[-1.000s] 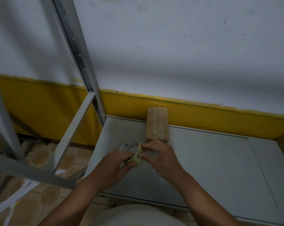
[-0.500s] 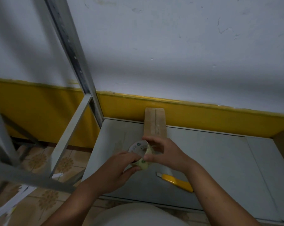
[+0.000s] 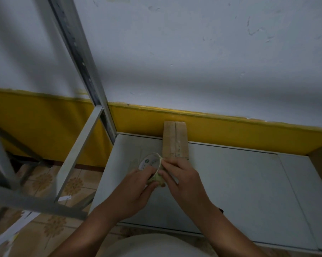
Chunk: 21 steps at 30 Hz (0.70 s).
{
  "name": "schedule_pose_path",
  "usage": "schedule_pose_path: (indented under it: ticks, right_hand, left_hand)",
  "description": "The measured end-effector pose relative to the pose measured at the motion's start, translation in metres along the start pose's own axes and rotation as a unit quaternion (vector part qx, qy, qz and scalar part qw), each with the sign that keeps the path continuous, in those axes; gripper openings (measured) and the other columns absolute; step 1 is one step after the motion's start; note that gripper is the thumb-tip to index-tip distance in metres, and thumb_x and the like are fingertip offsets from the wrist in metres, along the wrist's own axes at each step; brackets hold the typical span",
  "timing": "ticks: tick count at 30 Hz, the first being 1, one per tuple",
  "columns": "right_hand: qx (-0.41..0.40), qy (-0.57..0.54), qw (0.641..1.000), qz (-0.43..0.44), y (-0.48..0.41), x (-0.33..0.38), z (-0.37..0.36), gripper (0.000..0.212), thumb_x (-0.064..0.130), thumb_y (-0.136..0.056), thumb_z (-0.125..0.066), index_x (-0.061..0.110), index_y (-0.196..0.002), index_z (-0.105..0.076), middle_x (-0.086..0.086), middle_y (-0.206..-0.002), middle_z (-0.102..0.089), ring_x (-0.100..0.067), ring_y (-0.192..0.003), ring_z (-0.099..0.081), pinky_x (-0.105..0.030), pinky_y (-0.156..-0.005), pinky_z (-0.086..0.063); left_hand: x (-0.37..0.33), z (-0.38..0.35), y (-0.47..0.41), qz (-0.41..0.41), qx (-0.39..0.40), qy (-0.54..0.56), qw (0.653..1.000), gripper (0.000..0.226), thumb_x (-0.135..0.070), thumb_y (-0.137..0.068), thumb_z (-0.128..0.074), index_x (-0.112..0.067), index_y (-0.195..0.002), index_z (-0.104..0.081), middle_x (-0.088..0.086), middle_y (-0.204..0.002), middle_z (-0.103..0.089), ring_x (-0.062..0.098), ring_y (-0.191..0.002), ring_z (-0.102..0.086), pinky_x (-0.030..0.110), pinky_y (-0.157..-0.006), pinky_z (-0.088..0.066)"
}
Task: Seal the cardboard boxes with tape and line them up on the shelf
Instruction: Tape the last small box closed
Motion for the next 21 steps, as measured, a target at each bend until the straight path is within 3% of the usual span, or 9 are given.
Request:
schedule_pose_path:
  ticks: [5,10,14,17,21]
  right_hand:
    - [-0.026,0.005,1.0,0.015,0.003,0.006,0.001,0.024,0.012,-0.096,-0.071,0.002,-0.118,-0.075,-0.008,-0.101,-0.066,-0.018,-0.092,-0.065,-0.026,-0.082,-0.053]
    - [-0.015,-0.014,1.0,-0.007,0.004,0.003,-0.001,0.022,0.012,-0.093,-0.076,0.005,-0.114,-0.075,-0.006,-0.102,-0.066,-0.017,-0.093,-0.065,-0.03,-0.082,-0.056]
    - [0.038,-0.068,0.996,-0.054,0.001,-0.004,-0.004,0.018,0.017,-0.092,-0.076,0.015,-0.109,-0.07,0.004,-0.103,-0.062,-0.005,-0.097,-0.059,-0.021,-0.084,-0.051]
    - [0.081,-0.094,0.988,-0.088,0.0,-0.013,-0.005,0.022,0.021,-0.092,-0.077,0.019,-0.111,-0.067,0.008,-0.104,-0.059,-0.005,-0.1,-0.058,-0.017,-0.086,-0.048]
    - [0.084,-0.085,0.988,-0.098,0.003,-0.01,-0.008,0.019,0.022,-0.094,-0.074,0.02,-0.111,-0.066,0.008,-0.103,-0.057,-0.002,-0.098,-0.055,-0.011,-0.085,-0.044]
  left_hand:
    - [0.002,-0.002,-0.002,0.02,-0.016,0.04,0.999,0.012,-0.037,-0.109,-0.051,-0.03,-0.117,-0.056,-0.014,-0.097,-0.064,0.008,-0.082,-0.058,0.039,-0.069,-0.05]
    - [0.006,-0.003,-0.002,0.038,-0.007,0.042,0.998,0.015,-0.04,-0.109,-0.052,-0.029,-0.12,-0.055,-0.01,-0.092,-0.066,0.011,-0.076,-0.061,0.047,-0.065,-0.05]
    - [0.006,-0.005,-0.001,0.054,0.022,0.044,0.997,0.02,-0.04,-0.109,-0.052,-0.032,-0.126,-0.054,-0.014,-0.098,-0.069,0.007,-0.082,-0.066,0.045,-0.069,-0.055]
    - [0.001,-0.005,0.001,0.045,0.04,0.032,0.998,0.02,-0.039,-0.109,-0.052,-0.033,-0.128,-0.053,-0.015,-0.101,-0.069,0.004,-0.085,-0.066,0.04,-0.07,-0.056]
    - [-0.005,0.0,-0.001,0.041,0.024,0.009,0.999,0.022,-0.042,-0.107,-0.048,-0.03,-0.125,-0.055,-0.012,-0.099,-0.068,0.008,-0.082,-0.064,0.042,-0.068,-0.055]
Point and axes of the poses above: each hand's wrist, its own y-axis away from the middle knuckle, its own z-axis out of the back of the hand, x = y × z, the point moved 10 cm from there along -y, towards the middle knuckle
